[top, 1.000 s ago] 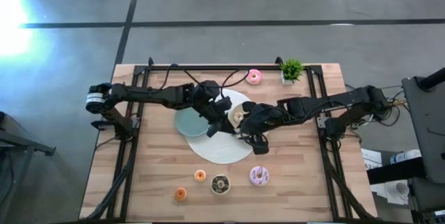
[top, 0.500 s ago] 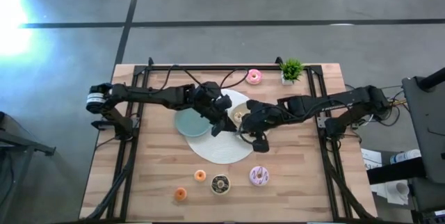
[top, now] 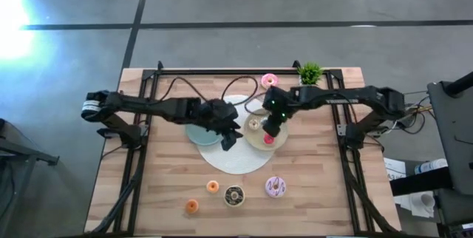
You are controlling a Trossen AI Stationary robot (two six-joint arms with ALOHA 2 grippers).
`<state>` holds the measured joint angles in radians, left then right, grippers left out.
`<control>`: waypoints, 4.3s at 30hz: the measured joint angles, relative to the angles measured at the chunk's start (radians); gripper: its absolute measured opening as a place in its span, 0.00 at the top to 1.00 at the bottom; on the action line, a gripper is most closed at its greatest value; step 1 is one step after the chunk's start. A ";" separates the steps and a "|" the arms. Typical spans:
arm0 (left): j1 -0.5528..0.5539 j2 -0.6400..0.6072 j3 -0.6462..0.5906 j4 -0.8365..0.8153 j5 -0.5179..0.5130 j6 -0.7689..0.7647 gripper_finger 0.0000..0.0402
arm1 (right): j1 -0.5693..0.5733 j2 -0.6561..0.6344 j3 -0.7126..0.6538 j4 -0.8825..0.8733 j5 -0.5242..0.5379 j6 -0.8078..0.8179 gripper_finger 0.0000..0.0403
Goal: Pick & Place donuts
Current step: Put the top small yellow donut on the brown plate
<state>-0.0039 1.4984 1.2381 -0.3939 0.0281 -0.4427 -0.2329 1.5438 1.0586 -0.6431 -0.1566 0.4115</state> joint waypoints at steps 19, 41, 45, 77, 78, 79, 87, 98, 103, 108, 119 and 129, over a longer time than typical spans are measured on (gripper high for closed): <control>-0.083 -0.011 0.000 -0.091 -0.154 -0.082 0.59 | -0.106 0.283 0.132 -0.061 0.039 -0.079 0.85; -0.147 -0.015 -0.001 -0.417 -0.185 -0.017 0.59 | -0.043 0.159 0.169 -0.093 0.299 -0.437 0.55; -0.272 -0.017 -0.052 -0.454 -0.181 0.098 0.59 | 0.040 0.057 0.155 -0.060 0.223 -0.622 0.55; -0.627 0.199 -0.272 0.028 -0.263 0.190 0.59 | 0.360 0.044 0.104 -0.023 0.272 -0.134 0.55; -0.628 0.209 -0.265 0.027 -0.278 0.199 0.59 | 0.360 0.044 0.104 -0.023 0.285 -0.127 0.55; -0.628 0.218 -0.257 0.026 -0.285 0.207 0.60 | 0.360 0.044 0.104 -0.023 0.294 -0.124 0.55; -0.671 0.220 -0.189 -0.076 -0.441 0.211 0.69 | 0.360 0.043 0.104 -0.023 0.316 -0.122 0.55; -0.702 0.305 -0.154 0.010 -0.438 0.163 0.75 | 0.360 0.042 0.093 -0.026 0.316 -0.195 0.55; -0.693 0.344 -0.072 -0.071 -0.514 0.107 0.75 | 0.360 0.039 0.093 -0.056 0.313 -0.207 0.55; -0.695 0.388 -0.021 -0.107 -0.452 0.055 0.75 | 0.360 0.036 0.091 -0.054 0.313 -0.210 0.55; -0.699 0.416 0.064 -0.282 -0.516 -0.070 0.75 | 0.360 0.036 0.090 -0.050 0.314 -0.204 0.55; -0.699 0.431 0.068 -0.312 -0.517 -0.130 0.75 | 0.360 0.036 0.090 -0.047 0.314 -0.158 0.55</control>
<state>-0.7033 1.9298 1.3065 -0.7059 -0.4892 -0.5724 0.1268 1.5795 1.1484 -0.6897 0.1574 0.2534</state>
